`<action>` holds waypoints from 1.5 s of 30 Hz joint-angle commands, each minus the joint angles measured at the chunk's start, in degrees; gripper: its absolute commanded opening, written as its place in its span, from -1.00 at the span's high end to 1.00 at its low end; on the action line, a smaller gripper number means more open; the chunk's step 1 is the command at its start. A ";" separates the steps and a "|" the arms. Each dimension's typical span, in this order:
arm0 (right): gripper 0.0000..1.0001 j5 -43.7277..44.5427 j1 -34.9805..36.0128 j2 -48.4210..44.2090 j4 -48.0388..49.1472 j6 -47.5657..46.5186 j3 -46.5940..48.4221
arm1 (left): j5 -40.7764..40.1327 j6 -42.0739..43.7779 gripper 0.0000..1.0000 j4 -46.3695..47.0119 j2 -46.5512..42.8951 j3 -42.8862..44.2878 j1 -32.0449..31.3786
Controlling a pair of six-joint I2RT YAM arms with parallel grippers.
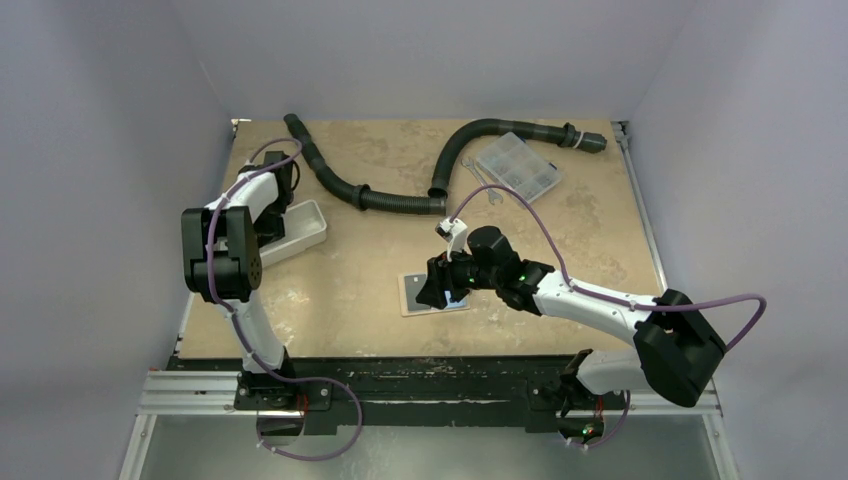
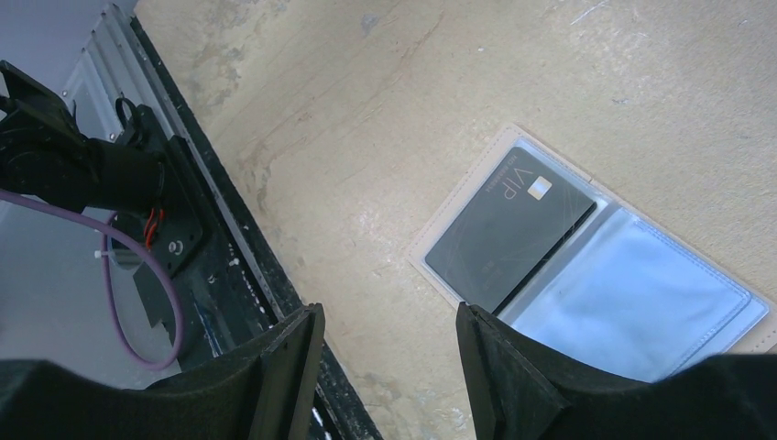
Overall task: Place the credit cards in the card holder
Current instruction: Pick up the credit card from the storage box.
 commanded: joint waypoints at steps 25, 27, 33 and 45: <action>-0.24 1.62 1.08 -0.58 1.79 -1.05 -0.26 | -2.40 0.50 0.20 0.78 -2.22 0.25 1.33; -0.24 1.77 1.17 -0.55 1.89 -1.06 -0.31 | -2.43 0.58 0.24 0.79 -2.53 0.34 1.35; -0.25 1.88 1.43 -0.38 1.92 -1.06 -0.31 | -2.22 0.60 0.31 0.33 -3.12 0.90 1.32; -0.25 1.79 1.44 -0.38 2.19 -1.06 -0.31 | -2.01 0.50 0.43 -1.13 -4.52 2.21 1.31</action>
